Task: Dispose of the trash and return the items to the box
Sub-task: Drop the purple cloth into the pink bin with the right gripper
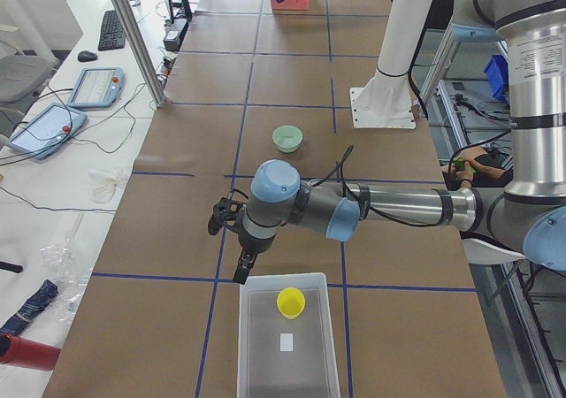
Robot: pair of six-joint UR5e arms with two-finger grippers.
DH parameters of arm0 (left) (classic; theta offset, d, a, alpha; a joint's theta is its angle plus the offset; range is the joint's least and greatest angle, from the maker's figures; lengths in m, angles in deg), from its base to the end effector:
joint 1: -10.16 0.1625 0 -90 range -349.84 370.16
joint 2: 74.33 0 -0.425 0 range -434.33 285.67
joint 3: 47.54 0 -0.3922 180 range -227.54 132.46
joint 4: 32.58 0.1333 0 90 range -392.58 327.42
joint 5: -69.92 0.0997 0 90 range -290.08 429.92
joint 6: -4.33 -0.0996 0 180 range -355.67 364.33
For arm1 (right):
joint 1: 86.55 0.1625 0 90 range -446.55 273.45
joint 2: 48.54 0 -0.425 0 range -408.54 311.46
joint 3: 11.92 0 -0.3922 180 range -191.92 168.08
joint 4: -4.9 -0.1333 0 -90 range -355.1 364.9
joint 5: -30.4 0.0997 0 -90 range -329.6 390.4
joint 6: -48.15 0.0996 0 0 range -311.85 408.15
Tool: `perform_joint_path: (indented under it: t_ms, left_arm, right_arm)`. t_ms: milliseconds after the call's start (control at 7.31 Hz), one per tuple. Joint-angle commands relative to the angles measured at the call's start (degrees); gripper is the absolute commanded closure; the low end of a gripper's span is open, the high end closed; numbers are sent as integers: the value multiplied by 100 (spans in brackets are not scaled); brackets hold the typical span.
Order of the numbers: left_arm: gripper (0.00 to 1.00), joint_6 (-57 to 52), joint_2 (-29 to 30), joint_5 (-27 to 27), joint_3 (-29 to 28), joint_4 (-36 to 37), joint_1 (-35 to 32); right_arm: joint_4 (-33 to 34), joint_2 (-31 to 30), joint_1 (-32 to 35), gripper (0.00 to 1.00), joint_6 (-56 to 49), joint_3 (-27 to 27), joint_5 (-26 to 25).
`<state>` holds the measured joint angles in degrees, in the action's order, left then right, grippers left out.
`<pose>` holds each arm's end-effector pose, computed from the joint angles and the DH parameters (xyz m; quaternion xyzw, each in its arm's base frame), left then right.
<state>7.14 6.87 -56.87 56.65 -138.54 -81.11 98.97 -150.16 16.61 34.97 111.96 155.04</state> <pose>-0.0835 -0.4456 0.5836 0.1716 0.3124 0.0252 0.9340 0.1652 -0.3698 0.4769 0.2139 -0.2519 -0.0472 0.9426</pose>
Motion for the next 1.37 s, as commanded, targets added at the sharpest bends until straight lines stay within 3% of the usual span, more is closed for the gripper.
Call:
perform_joint_path:
  t_ms: [0,137,274,821,958,1095,1232]
  left_arm:
    - [0,1173,229,-38,303,-4,231]
    - [0,1952,229,-39,513,-222,616]
    - [0,2517,229,-39,532,-537,985]
    - [0,4171,432,-22,524,-1320,2191]
    - [0,4383,440,-21,533,-1427,2306]
    - [0,4551,571,-4,541,-1419,2464]
    - [0,4962,685,22,559,-1419,2735]
  right_arm:
    - [269,597,826,100,-1689,-1037,-342]
    - [287,939,1063,100,-2236,-1564,-745]
    - [279,1195,1196,100,-2572,-2091,-766]
    - [217,1065,1119,100,-2523,-3123,-793]
    - [226,1057,936,47,-2479,-3133,-775]
    - [226,917,769,0,-2418,-3186,-671]
    - [209,916,410,0,-1851,-3151,-426]
